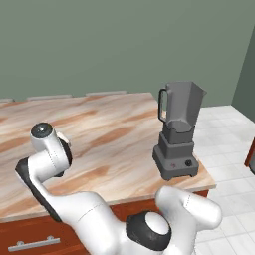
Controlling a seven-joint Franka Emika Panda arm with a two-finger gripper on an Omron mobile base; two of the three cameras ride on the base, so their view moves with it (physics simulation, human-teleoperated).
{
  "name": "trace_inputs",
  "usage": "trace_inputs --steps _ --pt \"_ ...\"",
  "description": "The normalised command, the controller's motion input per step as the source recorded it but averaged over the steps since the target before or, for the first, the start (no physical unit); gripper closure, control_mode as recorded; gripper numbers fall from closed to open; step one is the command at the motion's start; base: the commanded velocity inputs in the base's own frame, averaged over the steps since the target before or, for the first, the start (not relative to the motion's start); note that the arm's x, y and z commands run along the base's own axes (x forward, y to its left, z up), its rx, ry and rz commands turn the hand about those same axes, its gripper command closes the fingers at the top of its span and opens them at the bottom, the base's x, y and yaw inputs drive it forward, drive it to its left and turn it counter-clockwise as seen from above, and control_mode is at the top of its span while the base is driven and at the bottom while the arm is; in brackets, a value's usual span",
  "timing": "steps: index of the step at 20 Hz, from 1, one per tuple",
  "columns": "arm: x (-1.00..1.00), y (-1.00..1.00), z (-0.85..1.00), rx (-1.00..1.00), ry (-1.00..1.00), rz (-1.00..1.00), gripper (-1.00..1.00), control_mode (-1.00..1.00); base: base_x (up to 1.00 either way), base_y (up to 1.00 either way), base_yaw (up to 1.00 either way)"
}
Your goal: Close the lid blender by securely placing the lid on top.
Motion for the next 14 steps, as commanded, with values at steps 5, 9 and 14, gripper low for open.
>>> trace_inputs --steps 5,9,14 --pt "0.03 -0.79 1.00 0.00 0.04 -0.12 1.00 -1.00 0.00 0.00 0.00" --pt "-0.01 -0.81 1.00 0.01 0.02 -0.11 1.00 -1.00 0.00 0.00 0.00" --pt "-0.09 -0.68 0.96 0.00 -0.03 -0.02 1.00 -1.00 0.00 0.00 0.00"
